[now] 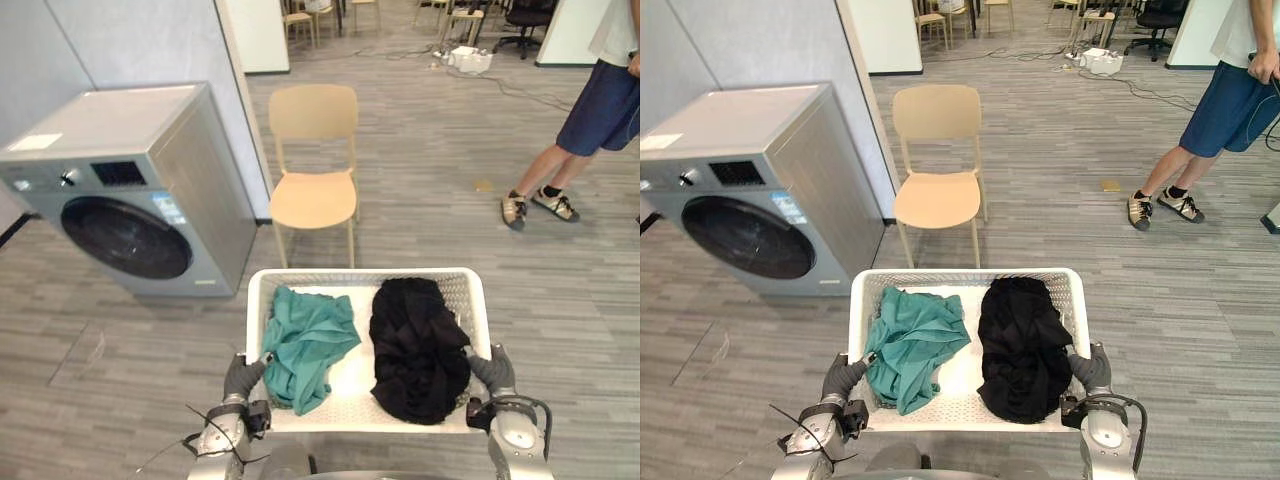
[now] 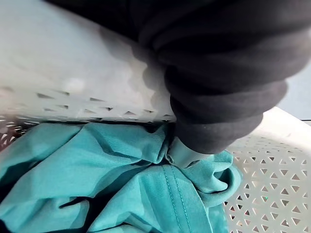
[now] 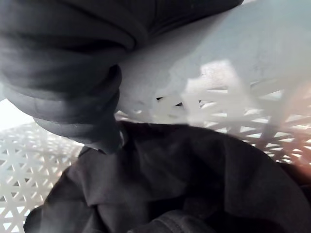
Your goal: Pick up the laundry basket with both hands and put the clothes into the washing machine.
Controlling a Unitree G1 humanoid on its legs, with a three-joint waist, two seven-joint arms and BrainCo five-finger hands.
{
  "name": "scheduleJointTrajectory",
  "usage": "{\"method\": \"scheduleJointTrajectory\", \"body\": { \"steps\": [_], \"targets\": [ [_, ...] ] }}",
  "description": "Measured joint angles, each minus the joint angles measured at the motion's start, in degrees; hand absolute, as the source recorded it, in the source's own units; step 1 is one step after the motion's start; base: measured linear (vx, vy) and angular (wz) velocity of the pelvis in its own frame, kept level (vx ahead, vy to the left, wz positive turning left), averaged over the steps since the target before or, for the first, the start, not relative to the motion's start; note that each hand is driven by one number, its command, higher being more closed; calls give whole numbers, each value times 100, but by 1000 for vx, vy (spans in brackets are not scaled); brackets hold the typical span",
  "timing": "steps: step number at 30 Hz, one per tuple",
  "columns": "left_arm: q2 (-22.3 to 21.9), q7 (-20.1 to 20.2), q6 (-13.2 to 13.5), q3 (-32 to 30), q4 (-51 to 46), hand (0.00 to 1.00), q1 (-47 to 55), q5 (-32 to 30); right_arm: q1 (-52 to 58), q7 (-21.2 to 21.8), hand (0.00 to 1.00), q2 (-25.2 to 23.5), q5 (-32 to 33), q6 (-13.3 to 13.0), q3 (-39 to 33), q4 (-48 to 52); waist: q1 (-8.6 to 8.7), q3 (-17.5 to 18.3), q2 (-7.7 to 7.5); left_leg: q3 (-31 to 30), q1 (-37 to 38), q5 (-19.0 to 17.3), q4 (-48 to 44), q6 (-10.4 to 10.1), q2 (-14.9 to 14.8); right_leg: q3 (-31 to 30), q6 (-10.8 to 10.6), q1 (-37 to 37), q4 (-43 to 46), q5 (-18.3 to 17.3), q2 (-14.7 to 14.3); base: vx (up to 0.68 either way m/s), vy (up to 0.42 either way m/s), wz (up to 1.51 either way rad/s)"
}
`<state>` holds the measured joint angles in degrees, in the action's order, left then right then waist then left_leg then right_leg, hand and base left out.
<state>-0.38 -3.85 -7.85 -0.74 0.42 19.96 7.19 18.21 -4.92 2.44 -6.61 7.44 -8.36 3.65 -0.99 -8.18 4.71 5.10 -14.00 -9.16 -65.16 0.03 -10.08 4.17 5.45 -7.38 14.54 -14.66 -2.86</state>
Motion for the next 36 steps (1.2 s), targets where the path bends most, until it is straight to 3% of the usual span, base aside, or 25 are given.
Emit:
{"method": "scheduleJointTrajectory", "body": {
  "steps": [1,3,4,5,7,8,9,10,11,12,13,15,17,18,19,20,21,24,25,26,27,29,31,34,36],
  "targets": [
    [-21,0,8,-4,-12,100,40,24,-19,-14,100,51,0,27,1,0,-38,9,2,183,-225,-213,969,2,12,-115,-75,-245,-208,-74,113,469,117,-48],
    [-62,0,16,-5,-41,100,102,69,-49,-25,100,143,1,30,6,-6,-43,22,-2,407,-309,-189,2994,-83,146,-219,-195,-545,-381,-257,351,511,172,-35],
    [-137,0,25,1,-91,100,172,69,-97,-17,100,203,1,29,-10,-41,-56,73,35,332,-343,23,4170,-358,321,-309,-323,-676,-452,-418,460,593,270,-47],
    [-150,-5,2,4,-95,100,194,64,-153,-18,100,228,0,16,0,-203,-119,152,-47,273,-406,555,4262,-400,522,-428,-548,-813,-473,-598,660,612,302,-55],
    [-90,-24,-112,5,-17,100,243,55,-146,-9,100,128,-24,39,2,-459,-59,365,-368,456,-221,435,4035,102,905,-646,-742,-886,-50,-597,1145,722,283,-15],
    [-69,-25,-120,4,-19,100,271,54,-189,-1,100,131,-25,41,13,-540,-5,341,-413,528,-241,302,3582,277,905,-829,-1013,-750,502,-413,1196,837,349,-2],
    [-1,-45,-107,8,-14,100,293,63,-213,29,100,97,-75,23,36,-646,-27,297,-538,606,-315,83,3147,130,1036,-1068,-1111,-463,1606,32,1121,591,326,-14],
    [6,-50,-103,14,-22,100,316,63,-196,32,100,64,-77,8,45,-672,-10,323,-545,562,-19,185,3735,87,1143,-1133,-1265,-168,2408,343,1125,480,293,-23],
    [66,-100,-90,16,-46,100,312,61,-180,63,100,-13,-81,3,46,-690,29,263,-716,597,578,-178,4272,320,1298,-1253,-1249,553,4082,851,1185,458,173,15],
    [126,-160,-158,-66,5,100,201,56,-157,87,100,-94,-89,-4,52,-647,85,274,-870,490,905,-295,4344,389,1458,-1381,-1109,1140,5135,681,1146,561,164,20],
    [129,-150,-173,-52,6,100,187,44,-160,90,100,-85,-87,1,41,-662,115,210,-748,481,1191,-332,4467,399,1450,-1281,-958,1543,5439,561,1090,593,114,28],
    [110,-152,-155,-41,1,100,157,45,-225,85,100,-80,-88,-1,24,-645,172,106,-558,403,1858,-337,4891,406,1328,-861,-762,2101,5115,233,1090,440,81,5],
    [154,-158,-141,-38,-7,100,76,47,-214,53,100,-120,-86,3,10,-550,178,93,-397,316,2285,-416,5196,422,1179,-447,-797,2483,3952,61,963,466,16,25],
    [183,-157,-104,-40,-48,100,32,63,-195,21,100,-136,-80,5,10,-401,203,103,-378,253,2538,-569,5313,271,1090,-231,-833,2470,2460,144,839,482,-61,36],
    [183,-157,-97,-39,-70,100,20,63,-194,7,100,-143,-78,5,10,-361,198,124,-423,236,2606,-635,5365,207,1100,-221,-784,2460,1902,288,781,486,-83,40],
    [193,-157,-90,-41,-131,100,32,63,-193,0,100,-145,-77,5,22,-306,182,208,-554,181,2721,-757,5409,118,1160,-289,-658,2475,1237,888,720,501,-126,53],
    [88,-157,-102,-8,-60,100,0,53,-198,-19,100,-38,-72,8,37,-292,231,265,-399,-104,2886,-855,5466,22,1010,-174,-640,2329,1346,999,638,519,-130,53],
    [-88,-167,-78,-6,-71,100,-7,55,-207,-9,100,142,-70,9,56,-97,166,296,-244,-286,2612,-813,4350,-44,807,7,-535,2040,1424,570,587,533,-166,25],
    [-129,-168,-59,-6,-79,100,-5,65,-195,-12,100,171,-69,9,52,-35,178,241,-165,-272,2217,-592,3231,-289,735,100,-460,1755,1333,459,559,433,-153,16],
    [-183,-169,-39,-11,-94,100,25,79,-160,-14,100,254,-68,11,80,86,143,204,-76,-250,1655,112,1995,-361,579,113,-365,1463,1137,394,505,412,-131,4],
    [-181,-168,-29,-11,-100,100,56,111,-118,-18,100,287,-66,13,121,161,84,177,-102,-196,1372,421,1475,-350,494,102,-345,1315,1011,363,487,387,-89,-16],
    [-190,-153,44,4,-126,100,109,115,-11,-41,100,266,-66,14,139,337,12,191,-5,94,795,231,732,-186,146,86,-337,797,536,356,451,407,-60,-11],
    [-207,-153,95,-6,-219,100,147,116,7,-63,100,267,-57,13,146,496,-49,178,-29,323,519,-103,1430,-111,-112,-16,-340,458,220,358,536,334,-26,-24],
    [-281,-154,102,-13,-260,100,148,116,26,-119,100,282,-51,12,137,616,-134,178,-35,291,592,-90,3333,-153,-161,-124,-342,358,121,358,671,254,95,-36],
    [-291,-154,117,-12,-281,100,144,115,31,-126,100,296,-34,8,130,649,-126,182,-32,158,719,423,4601,-341,-71,-156,-556,370,158,258,744,255,202,-30]
  ]
}}
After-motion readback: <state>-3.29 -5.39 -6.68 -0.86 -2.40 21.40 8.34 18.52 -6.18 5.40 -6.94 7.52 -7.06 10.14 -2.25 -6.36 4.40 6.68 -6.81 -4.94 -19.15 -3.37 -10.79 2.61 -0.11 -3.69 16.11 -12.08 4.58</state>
